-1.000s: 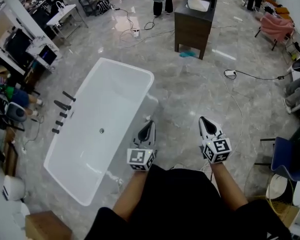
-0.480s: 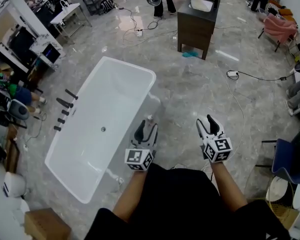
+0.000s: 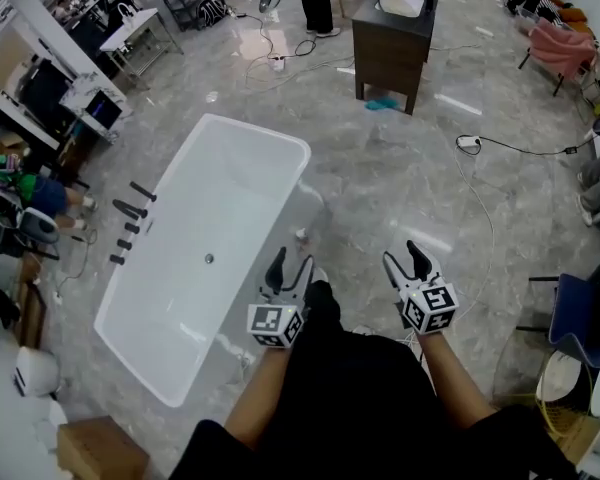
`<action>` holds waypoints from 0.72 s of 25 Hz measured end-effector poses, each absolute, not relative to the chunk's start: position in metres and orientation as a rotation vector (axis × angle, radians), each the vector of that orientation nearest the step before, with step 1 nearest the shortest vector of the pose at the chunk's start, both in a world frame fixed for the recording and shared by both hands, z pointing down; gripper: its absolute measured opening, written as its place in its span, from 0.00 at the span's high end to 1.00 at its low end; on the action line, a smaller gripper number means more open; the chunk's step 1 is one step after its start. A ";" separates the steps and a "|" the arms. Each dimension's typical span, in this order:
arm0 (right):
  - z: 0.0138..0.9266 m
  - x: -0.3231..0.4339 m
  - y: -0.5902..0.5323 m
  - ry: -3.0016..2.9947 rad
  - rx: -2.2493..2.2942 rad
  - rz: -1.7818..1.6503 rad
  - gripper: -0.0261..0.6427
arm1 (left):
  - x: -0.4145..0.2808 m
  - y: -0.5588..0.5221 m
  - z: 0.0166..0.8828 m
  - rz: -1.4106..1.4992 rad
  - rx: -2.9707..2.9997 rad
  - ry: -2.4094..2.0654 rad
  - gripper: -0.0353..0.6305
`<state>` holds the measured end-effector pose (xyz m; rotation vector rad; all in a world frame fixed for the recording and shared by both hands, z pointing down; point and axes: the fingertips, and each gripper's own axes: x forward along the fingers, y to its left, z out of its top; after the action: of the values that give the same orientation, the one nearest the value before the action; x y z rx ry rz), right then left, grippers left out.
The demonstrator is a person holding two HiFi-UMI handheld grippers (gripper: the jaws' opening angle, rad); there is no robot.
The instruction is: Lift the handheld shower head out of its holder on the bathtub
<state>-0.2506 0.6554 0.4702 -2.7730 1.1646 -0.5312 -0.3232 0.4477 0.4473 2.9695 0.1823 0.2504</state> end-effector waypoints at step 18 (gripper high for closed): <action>0.515 -0.077 0.606 1.147 -2.824 -0.686 0.63 | -0.120 0.390 0.500 0.284 2.892 0.261 0.60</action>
<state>-0.0772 0.6057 0.5148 -2.8240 1.1473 -0.6859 -0.1203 0.3901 0.4997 2.8925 0.2614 0.2837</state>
